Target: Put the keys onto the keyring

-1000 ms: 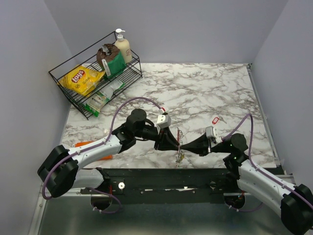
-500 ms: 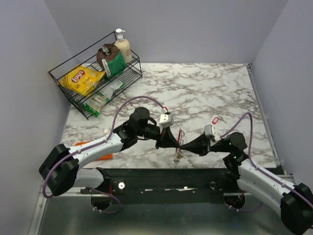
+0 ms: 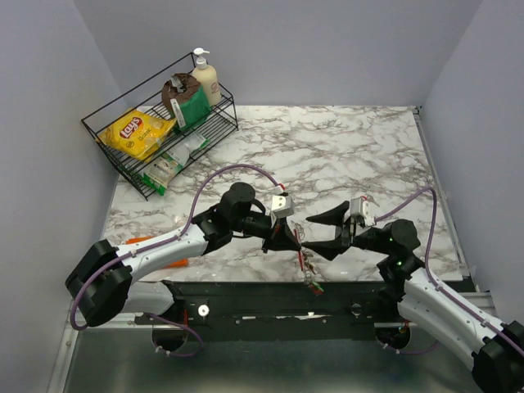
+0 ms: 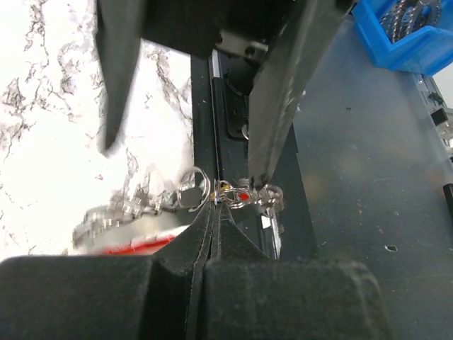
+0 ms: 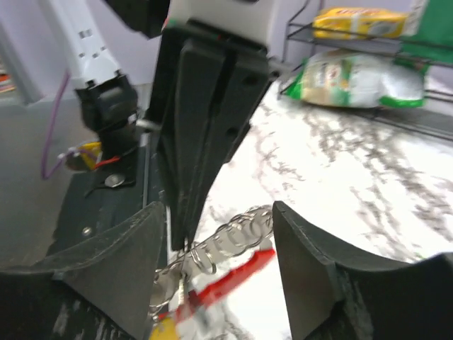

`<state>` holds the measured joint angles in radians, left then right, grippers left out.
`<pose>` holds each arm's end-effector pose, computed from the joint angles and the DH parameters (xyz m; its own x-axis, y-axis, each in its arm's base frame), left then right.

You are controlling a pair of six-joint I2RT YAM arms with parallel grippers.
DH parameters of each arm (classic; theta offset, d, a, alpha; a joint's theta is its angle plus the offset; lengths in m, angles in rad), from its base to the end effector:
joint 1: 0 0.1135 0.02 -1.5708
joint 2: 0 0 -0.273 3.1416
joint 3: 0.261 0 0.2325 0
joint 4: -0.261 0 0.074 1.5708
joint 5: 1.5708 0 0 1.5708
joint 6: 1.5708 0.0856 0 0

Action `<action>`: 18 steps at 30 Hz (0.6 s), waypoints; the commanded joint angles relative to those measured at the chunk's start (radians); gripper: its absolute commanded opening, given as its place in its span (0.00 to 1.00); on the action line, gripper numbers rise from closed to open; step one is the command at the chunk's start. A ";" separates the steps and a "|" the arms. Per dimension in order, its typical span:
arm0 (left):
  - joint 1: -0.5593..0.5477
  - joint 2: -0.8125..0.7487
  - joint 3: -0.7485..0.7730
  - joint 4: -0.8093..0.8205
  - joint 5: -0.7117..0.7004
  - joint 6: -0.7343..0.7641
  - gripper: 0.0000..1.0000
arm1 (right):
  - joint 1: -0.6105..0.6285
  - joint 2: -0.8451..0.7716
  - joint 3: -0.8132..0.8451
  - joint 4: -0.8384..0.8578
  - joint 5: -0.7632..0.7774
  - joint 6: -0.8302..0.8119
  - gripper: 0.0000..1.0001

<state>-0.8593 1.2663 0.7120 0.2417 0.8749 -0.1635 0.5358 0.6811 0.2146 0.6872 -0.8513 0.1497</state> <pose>0.1353 -0.2575 0.2671 -0.3548 0.2517 -0.9004 0.9169 -0.0948 -0.3878 0.1071 0.1385 0.2665 0.0418 0.1392 -0.9894 -0.9847 0.1732 -0.0173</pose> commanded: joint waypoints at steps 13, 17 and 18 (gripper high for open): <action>-0.003 -0.077 -0.077 0.087 -0.051 0.050 0.00 | 0.003 0.006 0.170 -0.331 0.227 0.059 0.84; -0.001 -0.077 -0.065 0.024 -0.073 0.061 0.00 | 0.003 0.038 0.189 -0.363 0.195 0.056 0.84; -0.001 -0.076 -0.042 -0.005 -0.101 0.068 0.00 | 0.001 0.055 0.192 -0.371 0.195 0.056 0.84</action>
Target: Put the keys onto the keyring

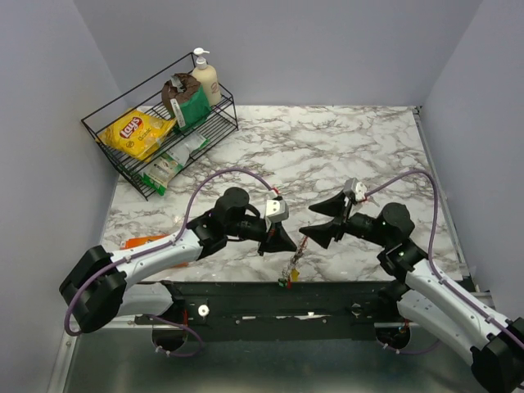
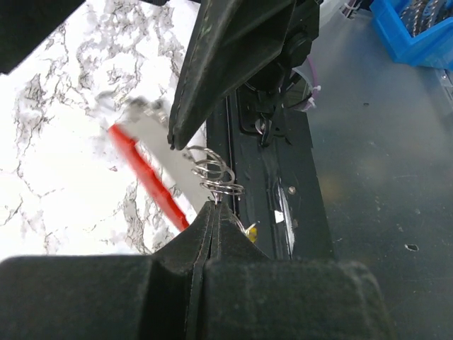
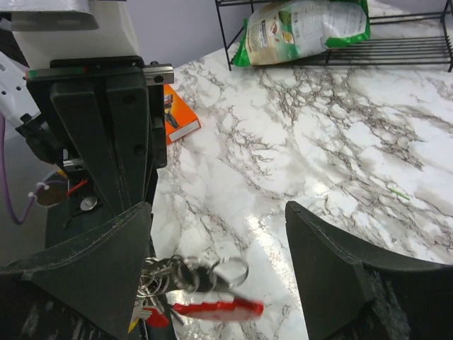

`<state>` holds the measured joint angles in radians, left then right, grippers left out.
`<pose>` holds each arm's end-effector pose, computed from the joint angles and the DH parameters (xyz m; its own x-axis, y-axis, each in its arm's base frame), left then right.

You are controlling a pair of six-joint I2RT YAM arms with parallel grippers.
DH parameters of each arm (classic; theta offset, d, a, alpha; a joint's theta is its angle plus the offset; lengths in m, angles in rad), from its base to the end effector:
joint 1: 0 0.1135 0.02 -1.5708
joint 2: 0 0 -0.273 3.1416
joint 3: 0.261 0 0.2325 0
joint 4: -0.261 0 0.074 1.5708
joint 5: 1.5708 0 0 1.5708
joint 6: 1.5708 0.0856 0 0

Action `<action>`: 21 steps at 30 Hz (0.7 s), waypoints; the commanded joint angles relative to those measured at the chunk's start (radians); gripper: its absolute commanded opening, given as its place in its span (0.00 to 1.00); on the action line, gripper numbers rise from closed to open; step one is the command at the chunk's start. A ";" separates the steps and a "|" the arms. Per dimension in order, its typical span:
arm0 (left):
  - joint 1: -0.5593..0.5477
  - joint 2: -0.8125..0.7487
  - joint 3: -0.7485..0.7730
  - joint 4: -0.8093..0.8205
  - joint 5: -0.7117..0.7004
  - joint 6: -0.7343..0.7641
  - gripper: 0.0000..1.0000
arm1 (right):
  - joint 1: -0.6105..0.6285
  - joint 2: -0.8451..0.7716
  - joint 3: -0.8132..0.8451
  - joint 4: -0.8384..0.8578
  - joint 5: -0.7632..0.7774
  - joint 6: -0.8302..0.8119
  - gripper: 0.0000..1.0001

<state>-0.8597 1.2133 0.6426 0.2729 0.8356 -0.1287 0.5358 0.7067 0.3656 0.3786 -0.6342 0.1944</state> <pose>0.1291 -0.2472 0.2598 -0.3145 0.2332 -0.9201 0.9383 -0.0701 -0.3385 0.1349 0.1391 0.2775 -0.1462 0.0942 -0.9848 -0.9093 0.3793 0.1713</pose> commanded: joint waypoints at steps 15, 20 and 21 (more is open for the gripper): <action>0.001 0.222 0.259 -0.549 -0.280 0.086 0.00 | 0.003 0.226 0.078 -0.121 0.056 0.051 0.84; 0.013 0.449 0.339 -0.514 -0.227 0.078 0.00 | 0.000 0.186 0.049 -0.139 0.119 0.054 0.86; 0.013 0.477 0.365 -0.505 -0.214 0.077 0.00 | -0.002 0.166 0.045 -0.147 0.128 0.054 0.86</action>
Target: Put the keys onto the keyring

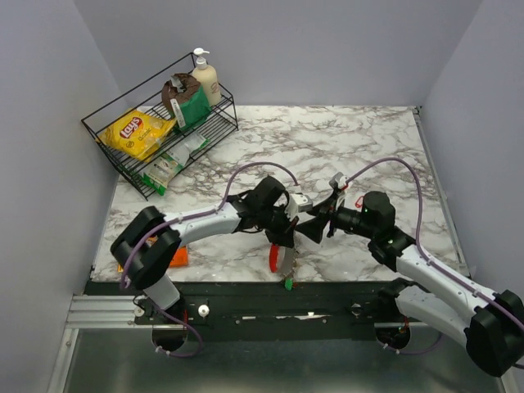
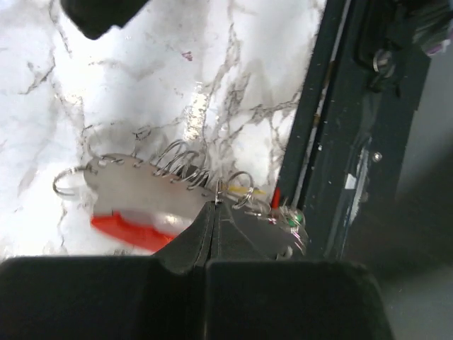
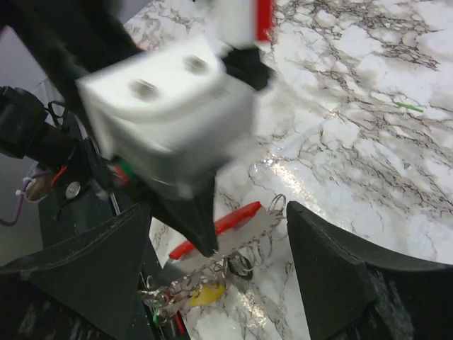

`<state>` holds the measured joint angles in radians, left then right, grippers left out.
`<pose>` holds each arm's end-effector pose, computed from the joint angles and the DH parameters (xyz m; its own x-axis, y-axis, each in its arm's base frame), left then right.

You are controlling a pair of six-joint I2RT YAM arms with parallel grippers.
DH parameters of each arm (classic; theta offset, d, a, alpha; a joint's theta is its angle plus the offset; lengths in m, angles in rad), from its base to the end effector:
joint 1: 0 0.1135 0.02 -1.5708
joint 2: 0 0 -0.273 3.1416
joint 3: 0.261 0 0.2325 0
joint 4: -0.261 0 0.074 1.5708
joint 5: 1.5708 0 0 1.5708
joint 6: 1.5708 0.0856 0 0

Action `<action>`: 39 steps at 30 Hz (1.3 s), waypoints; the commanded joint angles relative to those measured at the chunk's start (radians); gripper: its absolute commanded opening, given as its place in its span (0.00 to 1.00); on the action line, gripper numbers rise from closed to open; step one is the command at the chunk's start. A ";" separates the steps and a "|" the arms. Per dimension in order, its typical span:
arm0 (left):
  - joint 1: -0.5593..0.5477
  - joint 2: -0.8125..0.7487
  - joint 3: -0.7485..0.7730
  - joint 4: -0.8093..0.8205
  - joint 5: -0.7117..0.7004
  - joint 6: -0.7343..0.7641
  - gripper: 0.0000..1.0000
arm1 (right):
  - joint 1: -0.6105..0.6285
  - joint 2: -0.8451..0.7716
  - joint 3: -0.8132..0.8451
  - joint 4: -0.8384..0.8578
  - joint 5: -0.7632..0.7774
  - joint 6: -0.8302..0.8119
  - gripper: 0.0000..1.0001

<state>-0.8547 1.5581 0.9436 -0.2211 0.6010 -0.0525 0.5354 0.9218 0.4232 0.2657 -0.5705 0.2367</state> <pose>0.1812 -0.2820 0.1987 -0.5319 0.5454 -0.6478 0.8444 0.2843 -0.4540 0.1683 0.1536 0.2426 -0.3996 -0.0076 -0.9166 -0.8102 0.4707 0.3493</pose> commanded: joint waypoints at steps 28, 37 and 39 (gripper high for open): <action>0.048 0.197 -0.417 1.344 0.200 -0.372 0.00 | -0.055 -0.109 -0.126 -0.059 0.057 0.188 0.77; 0.048 0.165 -0.437 1.344 0.149 -0.345 0.00 | -0.072 -0.113 -0.109 -0.059 0.028 0.199 0.71; 0.048 0.123 -0.437 1.290 0.141 -0.323 0.00 | -0.075 -0.100 -0.097 -0.059 0.015 0.200 0.68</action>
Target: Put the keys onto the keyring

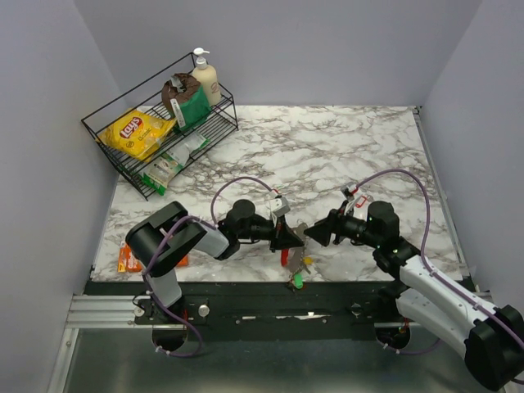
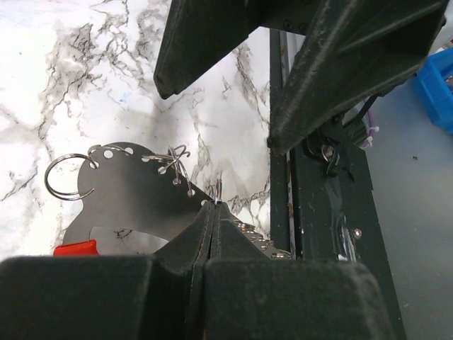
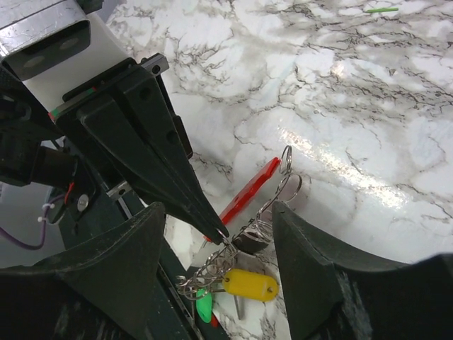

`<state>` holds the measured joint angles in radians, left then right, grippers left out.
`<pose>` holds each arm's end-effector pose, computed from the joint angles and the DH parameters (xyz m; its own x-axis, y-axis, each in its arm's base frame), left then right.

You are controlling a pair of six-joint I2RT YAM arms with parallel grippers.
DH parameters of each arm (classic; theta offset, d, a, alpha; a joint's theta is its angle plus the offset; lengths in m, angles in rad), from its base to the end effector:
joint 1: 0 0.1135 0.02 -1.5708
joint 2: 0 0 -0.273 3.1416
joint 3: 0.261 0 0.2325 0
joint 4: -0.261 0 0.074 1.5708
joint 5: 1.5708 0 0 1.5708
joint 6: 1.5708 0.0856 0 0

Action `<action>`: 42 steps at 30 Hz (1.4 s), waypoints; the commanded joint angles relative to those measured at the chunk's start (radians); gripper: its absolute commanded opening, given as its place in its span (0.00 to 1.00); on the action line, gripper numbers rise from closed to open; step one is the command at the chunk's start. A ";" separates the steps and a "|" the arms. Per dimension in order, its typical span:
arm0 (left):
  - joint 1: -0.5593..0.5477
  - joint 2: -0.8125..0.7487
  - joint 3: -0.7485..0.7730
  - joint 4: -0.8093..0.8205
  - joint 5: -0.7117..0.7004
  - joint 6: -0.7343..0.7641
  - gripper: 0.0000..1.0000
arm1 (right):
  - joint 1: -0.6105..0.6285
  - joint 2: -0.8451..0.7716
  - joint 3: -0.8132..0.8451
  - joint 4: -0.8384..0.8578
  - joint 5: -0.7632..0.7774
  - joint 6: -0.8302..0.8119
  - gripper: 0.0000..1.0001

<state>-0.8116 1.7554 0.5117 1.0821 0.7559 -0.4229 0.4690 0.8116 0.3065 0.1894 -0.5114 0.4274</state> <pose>0.1870 -0.2824 0.1665 -0.5089 0.1024 -0.8547 0.8608 0.0568 -0.5057 0.1586 0.1273 0.2092 -0.5874 0.1076 -0.8021 -0.6216 0.5747 0.5323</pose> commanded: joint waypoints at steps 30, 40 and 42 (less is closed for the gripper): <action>-0.037 -0.393 0.065 -0.409 -0.092 0.216 0.00 | -0.012 0.205 0.172 -0.011 -0.193 0.001 0.49; -0.044 -0.450 0.080 -0.415 -0.092 0.225 0.00 | -0.012 0.227 0.183 -0.015 -0.205 -0.007 0.40; -0.044 -0.459 0.083 -0.412 -0.093 0.225 0.00 | -0.012 0.231 0.184 -0.013 -0.213 -0.006 0.35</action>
<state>-0.8494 1.3430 0.5556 0.6300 0.6800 -0.2111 0.4625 1.0294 0.4633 0.1852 -0.6903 0.4370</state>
